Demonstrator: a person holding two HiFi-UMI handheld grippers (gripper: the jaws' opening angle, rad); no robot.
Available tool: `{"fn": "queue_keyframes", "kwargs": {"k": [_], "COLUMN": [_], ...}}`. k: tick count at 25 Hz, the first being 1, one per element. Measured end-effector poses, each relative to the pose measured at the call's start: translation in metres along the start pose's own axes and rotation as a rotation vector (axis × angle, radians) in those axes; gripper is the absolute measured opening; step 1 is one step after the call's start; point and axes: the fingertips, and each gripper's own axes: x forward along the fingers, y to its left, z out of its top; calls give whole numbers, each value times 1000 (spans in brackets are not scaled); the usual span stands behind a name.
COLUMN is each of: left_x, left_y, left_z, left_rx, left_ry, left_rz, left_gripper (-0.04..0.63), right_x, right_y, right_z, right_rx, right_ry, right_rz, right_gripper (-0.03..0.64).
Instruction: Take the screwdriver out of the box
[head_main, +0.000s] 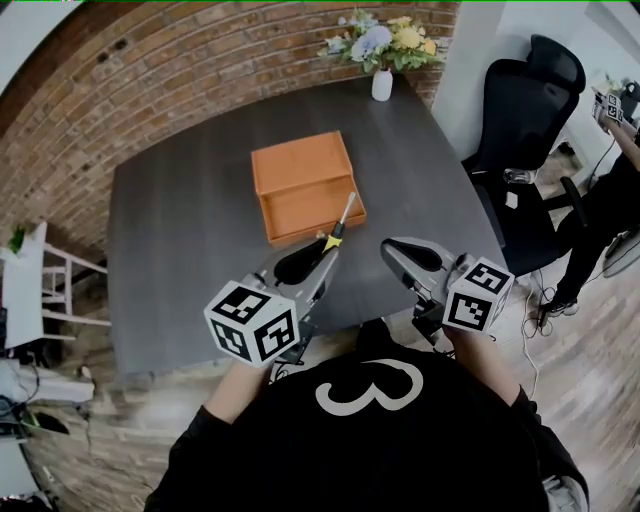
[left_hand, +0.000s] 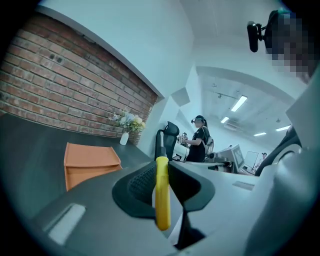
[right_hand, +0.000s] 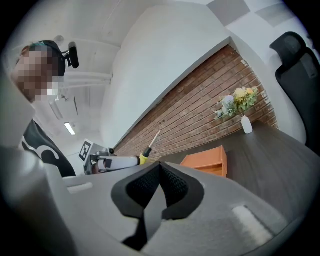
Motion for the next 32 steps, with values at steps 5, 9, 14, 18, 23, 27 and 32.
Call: {"fn": "queue_keyframes", "kwargs": {"k": [5,9,14,18,23,27,32], "left_x": [-15,-20,-25,-26,-27,-27,-28], "left_y": [-11,-16,-19,-21,-20,-19,-19], "left_z": [-4,-11,-16,-15,-17,-21,-21], "left_rx": [-1,-12,-9,2,0,-7,-10], "left_ry": [-16,-15,-7,-6,-2,3,-4], "left_rz": [-5,-4,2,6,9,8,8], "left_gripper": [97,97,97,97,97,97,97], "right_x": [-1,-5,-8,-9,-9,-10,-10], "right_y": [8,13,18,20,22,23,24], "right_z": [-9,-13,-18,-19,-20,-24,-26], "right_rx": [-9,3,-7,-7,-4,0,3], "right_ry": [-16,-19,-4,-9,4,1,4], "right_rz": [-21,-23,-34,-31,-43,-44,-48], "right_gripper": [2,2,1,1,2,1,1]}}
